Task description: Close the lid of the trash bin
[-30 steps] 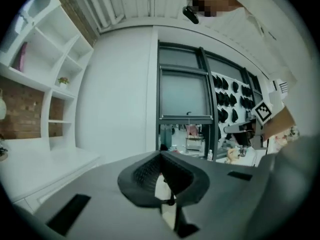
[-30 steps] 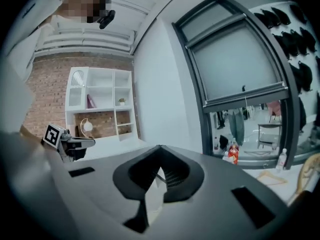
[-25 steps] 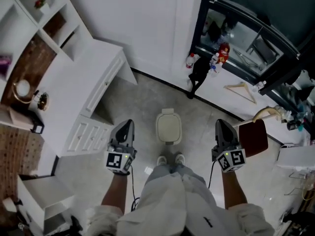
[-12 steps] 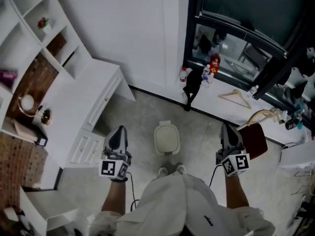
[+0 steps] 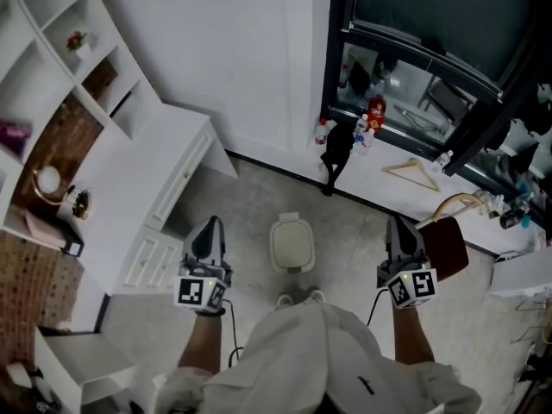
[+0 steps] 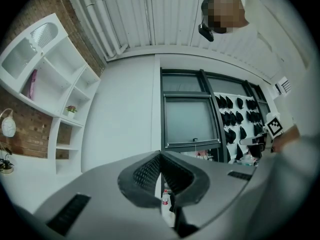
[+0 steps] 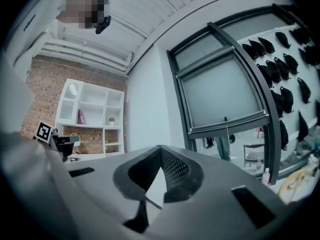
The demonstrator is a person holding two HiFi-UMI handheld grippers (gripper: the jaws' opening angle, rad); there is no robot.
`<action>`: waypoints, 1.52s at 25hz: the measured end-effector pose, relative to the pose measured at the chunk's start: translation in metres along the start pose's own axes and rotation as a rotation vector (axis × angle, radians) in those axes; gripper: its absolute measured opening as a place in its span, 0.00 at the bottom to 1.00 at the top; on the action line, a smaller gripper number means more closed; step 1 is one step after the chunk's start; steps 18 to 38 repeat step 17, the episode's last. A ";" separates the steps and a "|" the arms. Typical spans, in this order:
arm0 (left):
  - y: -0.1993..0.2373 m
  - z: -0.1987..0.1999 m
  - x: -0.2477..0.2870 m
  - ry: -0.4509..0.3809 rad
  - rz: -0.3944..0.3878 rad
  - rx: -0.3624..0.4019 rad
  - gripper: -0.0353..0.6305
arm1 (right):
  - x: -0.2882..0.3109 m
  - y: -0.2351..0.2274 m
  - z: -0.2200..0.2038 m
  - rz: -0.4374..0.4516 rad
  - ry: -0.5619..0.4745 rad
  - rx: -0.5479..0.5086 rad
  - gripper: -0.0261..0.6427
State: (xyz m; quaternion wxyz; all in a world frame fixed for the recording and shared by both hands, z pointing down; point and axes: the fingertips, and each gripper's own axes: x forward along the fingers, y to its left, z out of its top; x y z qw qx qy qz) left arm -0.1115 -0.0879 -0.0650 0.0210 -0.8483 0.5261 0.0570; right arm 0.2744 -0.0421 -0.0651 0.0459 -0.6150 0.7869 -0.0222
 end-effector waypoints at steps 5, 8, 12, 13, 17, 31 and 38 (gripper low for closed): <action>-0.004 0.000 0.004 0.002 -0.014 0.006 0.09 | 0.005 0.002 -0.001 0.005 0.005 0.000 0.06; -0.007 -0.002 0.005 0.008 -0.016 0.008 0.09 | 0.005 0.003 -0.002 0.009 0.005 -0.002 0.06; -0.011 -0.003 0.003 0.010 -0.029 0.016 0.09 | 0.007 0.006 -0.001 0.016 0.002 0.000 0.07; -0.011 -0.004 0.003 0.015 -0.028 0.017 0.09 | 0.007 0.007 -0.001 0.018 0.002 0.000 0.06; -0.011 -0.006 -0.001 0.030 -0.026 0.022 0.09 | 0.007 0.011 -0.002 0.028 0.008 0.001 0.07; -0.011 -0.006 -0.001 0.030 -0.026 0.022 0.09 | 0.007 0.011 -0.002 0.028 0.008 0.001 0.07; -0.011 -0.006 -0.001 0.030 -0.026 0.022 0.09 | 0.007 0.011 -0.002 0.028 0.008 0.001 0.07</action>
